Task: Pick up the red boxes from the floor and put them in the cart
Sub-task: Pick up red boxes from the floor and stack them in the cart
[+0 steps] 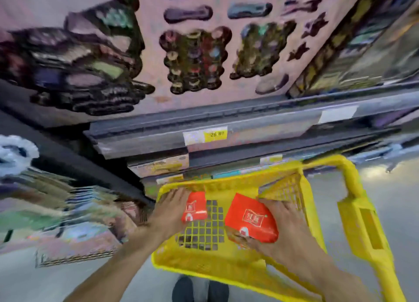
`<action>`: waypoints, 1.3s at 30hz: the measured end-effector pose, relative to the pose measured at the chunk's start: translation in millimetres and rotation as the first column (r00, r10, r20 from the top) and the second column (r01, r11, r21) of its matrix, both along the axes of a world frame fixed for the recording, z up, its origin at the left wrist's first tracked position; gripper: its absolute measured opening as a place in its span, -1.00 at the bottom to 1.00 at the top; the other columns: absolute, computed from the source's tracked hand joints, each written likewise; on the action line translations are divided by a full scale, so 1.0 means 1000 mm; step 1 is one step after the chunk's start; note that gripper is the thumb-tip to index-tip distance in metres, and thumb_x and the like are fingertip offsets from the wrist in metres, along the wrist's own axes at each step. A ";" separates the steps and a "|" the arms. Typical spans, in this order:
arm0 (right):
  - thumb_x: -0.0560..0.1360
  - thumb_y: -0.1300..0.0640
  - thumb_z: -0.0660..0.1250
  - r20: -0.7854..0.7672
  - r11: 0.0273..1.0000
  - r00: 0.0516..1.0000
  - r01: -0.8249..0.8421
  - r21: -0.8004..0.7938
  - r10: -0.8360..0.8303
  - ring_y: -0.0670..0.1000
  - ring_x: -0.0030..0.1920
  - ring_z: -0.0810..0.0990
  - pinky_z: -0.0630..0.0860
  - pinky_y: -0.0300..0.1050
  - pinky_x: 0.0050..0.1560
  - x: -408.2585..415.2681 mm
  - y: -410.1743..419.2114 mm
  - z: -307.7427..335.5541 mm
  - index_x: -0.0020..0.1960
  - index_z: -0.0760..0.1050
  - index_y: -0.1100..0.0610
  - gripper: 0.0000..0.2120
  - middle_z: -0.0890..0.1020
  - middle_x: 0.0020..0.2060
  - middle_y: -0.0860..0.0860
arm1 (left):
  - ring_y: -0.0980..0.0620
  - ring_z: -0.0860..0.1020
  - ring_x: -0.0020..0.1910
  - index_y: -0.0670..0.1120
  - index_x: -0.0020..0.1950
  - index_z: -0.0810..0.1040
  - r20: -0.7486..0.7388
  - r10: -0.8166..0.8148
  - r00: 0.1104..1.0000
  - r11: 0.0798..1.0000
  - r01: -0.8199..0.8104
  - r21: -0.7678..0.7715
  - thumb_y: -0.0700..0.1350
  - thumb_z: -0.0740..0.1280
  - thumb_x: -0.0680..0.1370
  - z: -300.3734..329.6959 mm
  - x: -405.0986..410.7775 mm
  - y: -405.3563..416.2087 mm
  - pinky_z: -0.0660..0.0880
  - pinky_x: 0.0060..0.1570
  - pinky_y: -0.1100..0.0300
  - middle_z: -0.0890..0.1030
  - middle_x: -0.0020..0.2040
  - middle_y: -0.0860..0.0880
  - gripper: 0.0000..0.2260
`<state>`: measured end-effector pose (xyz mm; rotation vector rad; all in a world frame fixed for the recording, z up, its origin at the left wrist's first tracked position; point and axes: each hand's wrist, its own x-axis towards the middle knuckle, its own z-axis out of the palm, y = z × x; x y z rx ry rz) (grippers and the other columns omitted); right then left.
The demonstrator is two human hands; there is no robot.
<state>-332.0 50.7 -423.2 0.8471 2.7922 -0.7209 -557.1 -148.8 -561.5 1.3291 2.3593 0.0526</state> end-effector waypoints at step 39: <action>0.42 -0.12 0.49 0.256 0.895 0.884 -0.431 0.115 0.392 0.14 0.53 0.17 -0.05 0.00 0.56 -0.074 0.029 -0.215 0.57 0.03 0.20 -0.05 0.25 0.50 0.15 | -0.13 0.29 0.41 -0.14 0.57 0.14 -0.147 0.042 0.988 0.998 -0.047 -0.029 0.03 0.53 0.41 -0.057 0.021 0.009 0.26 0.45 -0.03 0.33 0.43 -0.12 -0.14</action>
